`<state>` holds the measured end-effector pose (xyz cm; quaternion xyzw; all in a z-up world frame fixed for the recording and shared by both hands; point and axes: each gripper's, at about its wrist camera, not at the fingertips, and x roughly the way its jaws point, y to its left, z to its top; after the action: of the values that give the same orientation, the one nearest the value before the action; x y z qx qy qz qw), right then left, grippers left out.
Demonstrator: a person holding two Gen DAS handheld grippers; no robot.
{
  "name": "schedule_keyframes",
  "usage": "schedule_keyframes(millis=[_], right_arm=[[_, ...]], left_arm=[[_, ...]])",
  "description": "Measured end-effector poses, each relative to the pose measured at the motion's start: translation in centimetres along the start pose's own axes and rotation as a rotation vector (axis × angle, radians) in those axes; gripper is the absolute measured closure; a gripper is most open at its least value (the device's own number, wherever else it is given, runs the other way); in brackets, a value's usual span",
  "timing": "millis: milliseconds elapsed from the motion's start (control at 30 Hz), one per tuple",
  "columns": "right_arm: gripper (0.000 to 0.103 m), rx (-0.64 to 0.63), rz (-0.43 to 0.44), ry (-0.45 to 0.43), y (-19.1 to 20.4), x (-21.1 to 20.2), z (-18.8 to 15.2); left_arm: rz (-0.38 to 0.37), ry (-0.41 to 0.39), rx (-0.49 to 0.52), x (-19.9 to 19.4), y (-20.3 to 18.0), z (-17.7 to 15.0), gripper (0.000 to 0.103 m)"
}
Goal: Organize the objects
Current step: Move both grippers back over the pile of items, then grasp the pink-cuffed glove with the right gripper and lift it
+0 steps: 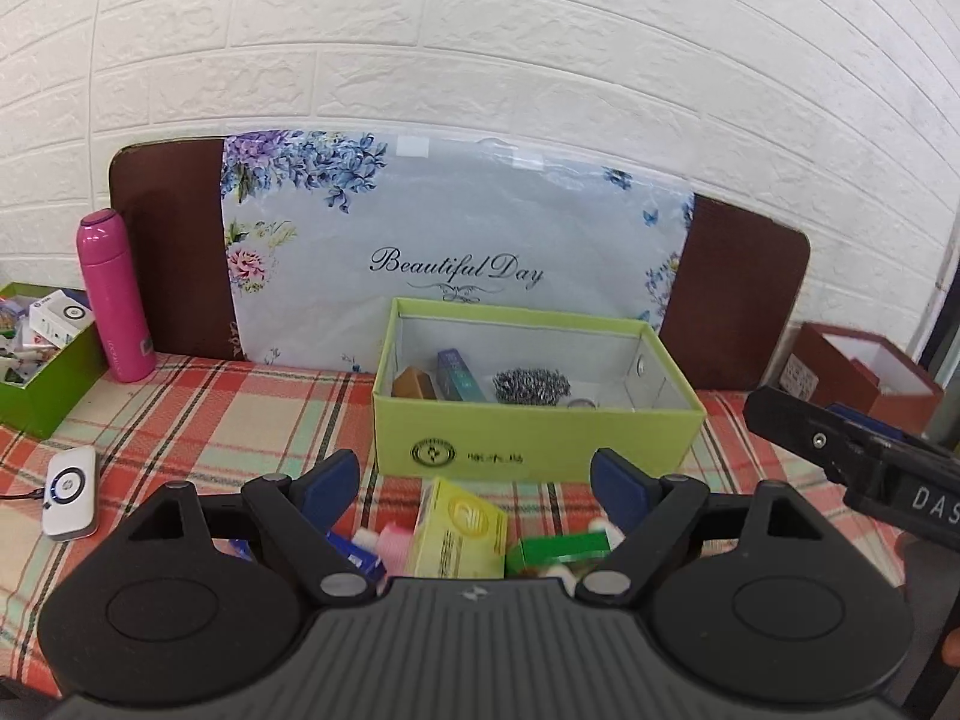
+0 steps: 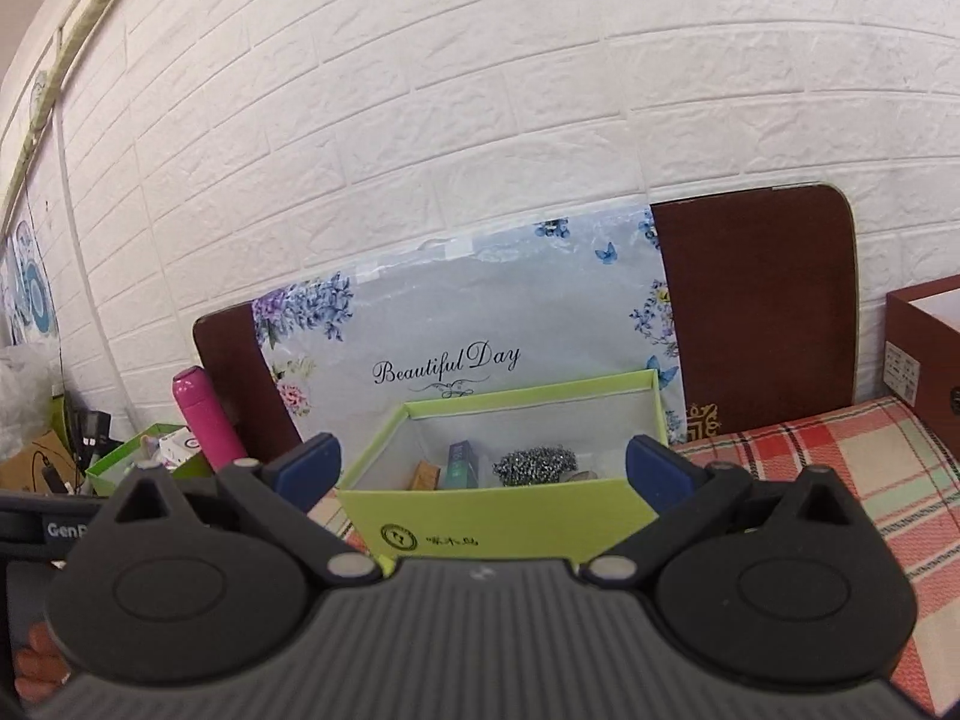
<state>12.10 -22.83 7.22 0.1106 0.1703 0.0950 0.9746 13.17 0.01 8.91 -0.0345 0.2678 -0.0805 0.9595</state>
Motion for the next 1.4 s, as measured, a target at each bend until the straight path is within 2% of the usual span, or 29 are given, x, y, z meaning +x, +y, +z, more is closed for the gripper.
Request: schedule_keyframes(millis=[67,233,400,567,700,867,1067,1100,1167,1200,1233,1300,1400], right_arm=[[0.000,-0.022,-0.013,0.003,0.2,-1.3,-1.1],[0.000,-0.067,-0.051,0.020,0.7,-3.9,-3.8],[0.000,-0.145,-0.072,0.031,1.6,-5.5,-6.0],[0.000,-0.190,-0.054,0.051,2.1,-6.4,-8.2],[0.000,-0.193,-0.009,0.101,2.0,-6.1,-10.0],[0.000,-0.223,0.001,0.149,2.1,-4.8,-12.1],[0.010,-0.197,-0.009,0.213,0.8,-1.9,-13.5],[0.014,-0.191,-0.019,0.224,0.5,-1.4,-13.6],[0.037,-0.166,-0.026,0.258,-0.1,-0.7,-13.8],[0.067,-0.143,-0.022,0.277,-0.4,-0.7,-13.7],[0.081,-0.114,-0.006,0.285,-0.7,-1.0,-13.7],[0.091,-0.077,0.018,0.269,-1.1,-2.3,-13.4],[0.091,-0.084,0.049,0.239,-0.9,-4.9,-12.7]], left_arm=[[0.005,0.006,0.013,-0.6,-0.4,-1.0,0.016],[-0.024,0.058,-0.049,-1.4,-0.1,-3.4,0.016],[-0.033,0.090,-0.054,-1.8,-0.2,-5.8,0.016],[-0.036,0.121,-0.105,-2.0,1.1,-8.3,0.016],[-0.026,0.143,-0.120,-1.7,1.7,-10.3,0.016],[-0.022,0.184,-0.139,-1.1,2.7,-12.1,0.016],[-0.010,0.175,-0.149,-0.7,3.6,-13.0,0.016],[-0.009,0.168,-0.145,-0.4,3.8,-12.9,0.016],[0.003,0.164,-0.136,0.4,4.0,-12.7,0.016],[0.011,0.164,-0.133,0.8,4.1,-12.6,0.016],[0.017,0.161,-0.133,1.3,4.3,-12.4,0.016],[0.025,0.157,-0.135,2.4,4.6,-12.1,0.016],[0.037,0.175,-0.142,3.9,5.1,-11.8,0.017]])
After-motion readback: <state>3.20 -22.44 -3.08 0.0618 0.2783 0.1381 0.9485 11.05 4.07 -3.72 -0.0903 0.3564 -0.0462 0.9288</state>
